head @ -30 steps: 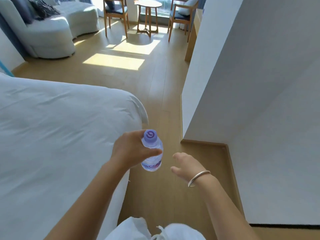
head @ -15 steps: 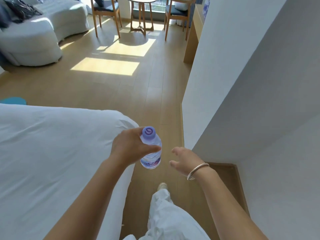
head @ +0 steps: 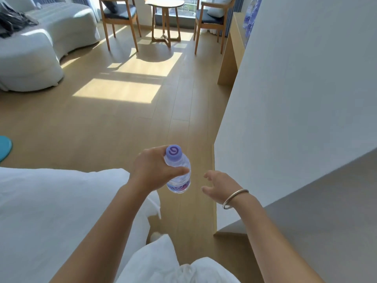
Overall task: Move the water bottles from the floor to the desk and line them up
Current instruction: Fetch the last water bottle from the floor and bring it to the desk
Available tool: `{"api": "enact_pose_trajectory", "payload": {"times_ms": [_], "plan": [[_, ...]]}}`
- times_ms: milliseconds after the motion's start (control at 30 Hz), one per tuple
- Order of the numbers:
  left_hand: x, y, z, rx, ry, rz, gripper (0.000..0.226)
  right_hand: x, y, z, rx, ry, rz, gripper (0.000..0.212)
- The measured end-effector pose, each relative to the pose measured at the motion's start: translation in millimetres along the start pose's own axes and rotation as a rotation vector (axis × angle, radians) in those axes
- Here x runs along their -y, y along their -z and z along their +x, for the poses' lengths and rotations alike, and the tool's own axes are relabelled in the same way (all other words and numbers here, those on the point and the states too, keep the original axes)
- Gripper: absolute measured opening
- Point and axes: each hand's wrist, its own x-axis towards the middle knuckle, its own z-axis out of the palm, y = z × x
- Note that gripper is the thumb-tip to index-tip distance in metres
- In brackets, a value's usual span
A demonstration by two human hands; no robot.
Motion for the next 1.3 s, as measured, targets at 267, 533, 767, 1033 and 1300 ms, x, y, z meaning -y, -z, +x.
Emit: {"api": "enact_pose_trajectory", "payload": {"times_ms": [267, 533, 767, 1033, 1300], "plan": [[11, 7, 162, 0.054, -0.022, -0.018, 0.032, 10, 60, 139, -0.03, -0.039, -0.002, 0.047], [10, 46, 349, 0.13, -0.037, 0.023, 0.024, 49, 144, 296, -0.039, -0.094, 0.025, 0.047], [13, 62, 478, 0.139, -0.035, 0.017, 0.031, 55, 204, 407, -0.052, -0.124, 0.044, 0.047], [-2, 47, 634, 0.158, -0.019, 0.059, 0.03, 29, 280, 548, -0.049, -0.131, 0.068, 0.047], [-57, 31, 811, 0.171, -0.028, 0.014, 0.022, -4, 389, 689, -0.026, -0.15, 0.094, 0.048]]}}
